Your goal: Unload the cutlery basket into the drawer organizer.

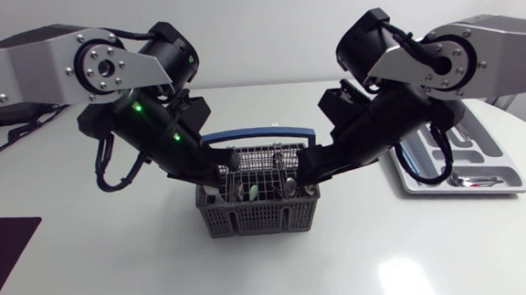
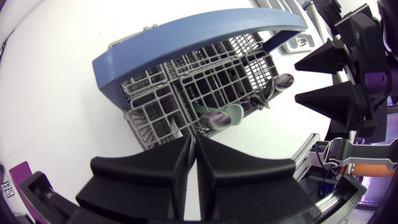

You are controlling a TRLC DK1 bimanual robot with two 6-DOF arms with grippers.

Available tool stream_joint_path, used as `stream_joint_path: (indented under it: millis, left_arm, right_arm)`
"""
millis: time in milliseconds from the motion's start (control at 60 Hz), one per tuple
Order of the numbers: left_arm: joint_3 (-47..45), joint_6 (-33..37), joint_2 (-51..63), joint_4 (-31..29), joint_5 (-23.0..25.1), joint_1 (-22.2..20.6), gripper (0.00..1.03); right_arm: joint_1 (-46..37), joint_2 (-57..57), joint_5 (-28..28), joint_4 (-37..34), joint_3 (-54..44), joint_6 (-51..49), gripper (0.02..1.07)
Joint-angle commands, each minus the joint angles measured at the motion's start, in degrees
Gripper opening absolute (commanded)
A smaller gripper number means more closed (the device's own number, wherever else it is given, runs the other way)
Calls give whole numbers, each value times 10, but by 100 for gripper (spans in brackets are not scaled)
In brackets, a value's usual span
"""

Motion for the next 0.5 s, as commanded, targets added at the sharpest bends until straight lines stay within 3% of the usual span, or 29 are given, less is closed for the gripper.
stream_joint_path:
  millis: [0, 200, 483]
  left_arm:
    - [25, 5, -22, -13, 6, 6, 4]
    - [30, 3, -54, -23, 8, 5, 4]
    - [32, -1, -72, -33, 9, 0, 4]
  right_arm:
    - [-3, 13, -8, 10, -17, -12, 77]
    - [-7, 28, -15, 37, -24, -14, 57]
    - [-8, 43, -13, 48, -30, -14, 56]
